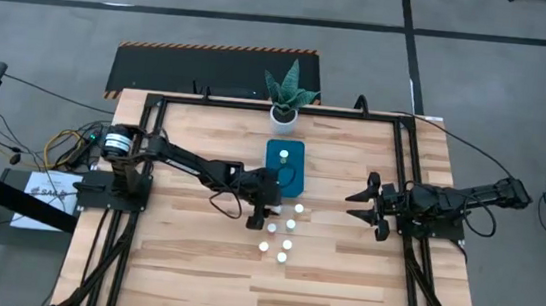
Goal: Pick and place pill bottles into a basket
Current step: Put the yellow pill bottle into the blue bin
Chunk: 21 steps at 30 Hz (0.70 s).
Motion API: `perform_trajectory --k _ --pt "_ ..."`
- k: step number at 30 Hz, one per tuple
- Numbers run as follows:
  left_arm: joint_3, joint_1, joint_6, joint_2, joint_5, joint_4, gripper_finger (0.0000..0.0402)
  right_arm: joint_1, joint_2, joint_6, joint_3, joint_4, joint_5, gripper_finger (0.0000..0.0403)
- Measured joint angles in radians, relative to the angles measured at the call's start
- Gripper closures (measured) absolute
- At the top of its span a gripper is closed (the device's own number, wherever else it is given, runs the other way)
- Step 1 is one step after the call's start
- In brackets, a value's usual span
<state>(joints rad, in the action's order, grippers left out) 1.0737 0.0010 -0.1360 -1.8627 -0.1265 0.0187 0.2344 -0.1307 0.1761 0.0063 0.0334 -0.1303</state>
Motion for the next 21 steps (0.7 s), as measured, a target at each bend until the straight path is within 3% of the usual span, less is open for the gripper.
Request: perform_trajectory --k 17,21 --pt "0.032 0.005 0.050 -0.035 0.003 -0.043 0.0249 0.000 0.000 0.000 0.000 0.000 0.000 0.0234" --pt "0.032 0.005 0.060 -0.035 0.002 -0.047 0.0266 0.000 0.000 0.000 0.000 0.000 0.000 0.0232"
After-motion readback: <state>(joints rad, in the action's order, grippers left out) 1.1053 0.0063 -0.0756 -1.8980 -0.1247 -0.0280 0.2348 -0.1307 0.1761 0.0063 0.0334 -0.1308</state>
